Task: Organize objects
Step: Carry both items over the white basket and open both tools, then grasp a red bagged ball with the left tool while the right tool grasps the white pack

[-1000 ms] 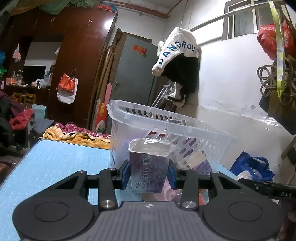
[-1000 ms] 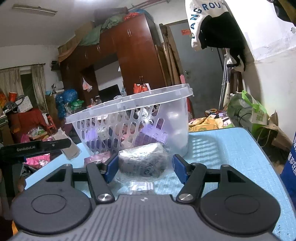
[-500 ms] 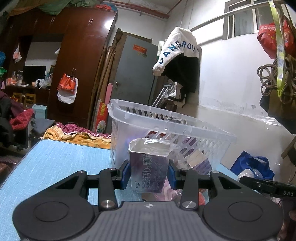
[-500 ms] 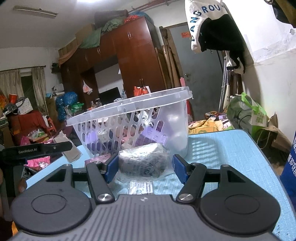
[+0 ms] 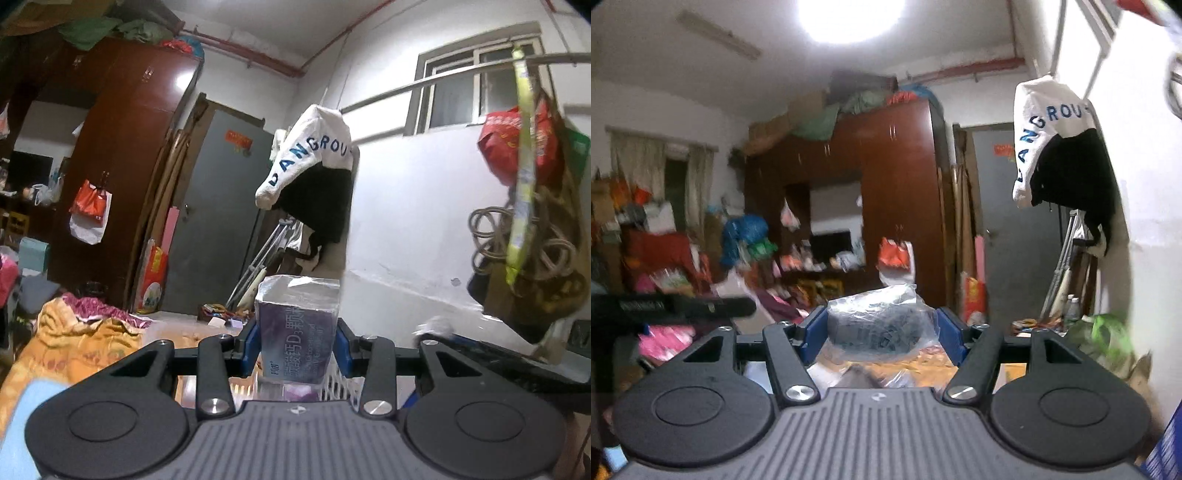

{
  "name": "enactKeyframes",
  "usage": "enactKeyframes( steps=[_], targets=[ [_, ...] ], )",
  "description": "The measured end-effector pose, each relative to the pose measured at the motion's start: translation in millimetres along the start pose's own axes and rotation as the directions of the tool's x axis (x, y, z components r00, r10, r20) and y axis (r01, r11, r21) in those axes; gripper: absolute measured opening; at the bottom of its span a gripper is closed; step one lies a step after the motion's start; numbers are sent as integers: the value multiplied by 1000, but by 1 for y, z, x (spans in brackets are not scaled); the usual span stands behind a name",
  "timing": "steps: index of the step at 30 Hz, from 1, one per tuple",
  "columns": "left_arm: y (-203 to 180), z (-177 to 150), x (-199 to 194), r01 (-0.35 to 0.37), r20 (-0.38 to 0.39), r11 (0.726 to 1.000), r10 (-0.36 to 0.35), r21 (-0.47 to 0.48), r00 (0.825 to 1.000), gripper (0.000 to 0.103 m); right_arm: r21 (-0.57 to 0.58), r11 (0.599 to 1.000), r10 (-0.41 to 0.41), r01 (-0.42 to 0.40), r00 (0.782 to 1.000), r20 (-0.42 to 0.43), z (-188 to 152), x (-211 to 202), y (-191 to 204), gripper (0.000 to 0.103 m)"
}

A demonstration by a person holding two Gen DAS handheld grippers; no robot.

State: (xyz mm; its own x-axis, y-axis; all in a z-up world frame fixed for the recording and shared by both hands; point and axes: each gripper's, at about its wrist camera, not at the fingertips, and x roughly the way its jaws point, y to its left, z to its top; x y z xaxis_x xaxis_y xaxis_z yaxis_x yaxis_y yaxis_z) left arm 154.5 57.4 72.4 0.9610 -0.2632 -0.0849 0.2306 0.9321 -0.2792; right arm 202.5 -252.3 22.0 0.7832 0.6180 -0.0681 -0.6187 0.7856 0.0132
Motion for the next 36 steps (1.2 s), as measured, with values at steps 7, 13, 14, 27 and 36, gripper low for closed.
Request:
enactKeyframes(
  steps=[7,13,14,27,36],
  targets=[
    [10,0,78,-148,-185,989,150,26,971,93,-121,989,-105,83,977,-185,-3,80,1,92],
    [4,-27,15,-144,-106,987,152,78,983,93,-44,996,-82,76,982,-170,-39,15,-5,103],
    [-1,-36,0,-149,-88,985,157,91,984,94,-17,998,-68,66,980,-190,-53,1,-8,103],
    [-50,-128,16,-139,-308,959,213,248,927,63,113,993,82,-38,903,-422,-134,-11,-14,49],
    [-61,-149,32,-118,-380,940,241,319,893,64,85,995,83,-50,890,-448,-140,-17,-9,51]
  ],
)
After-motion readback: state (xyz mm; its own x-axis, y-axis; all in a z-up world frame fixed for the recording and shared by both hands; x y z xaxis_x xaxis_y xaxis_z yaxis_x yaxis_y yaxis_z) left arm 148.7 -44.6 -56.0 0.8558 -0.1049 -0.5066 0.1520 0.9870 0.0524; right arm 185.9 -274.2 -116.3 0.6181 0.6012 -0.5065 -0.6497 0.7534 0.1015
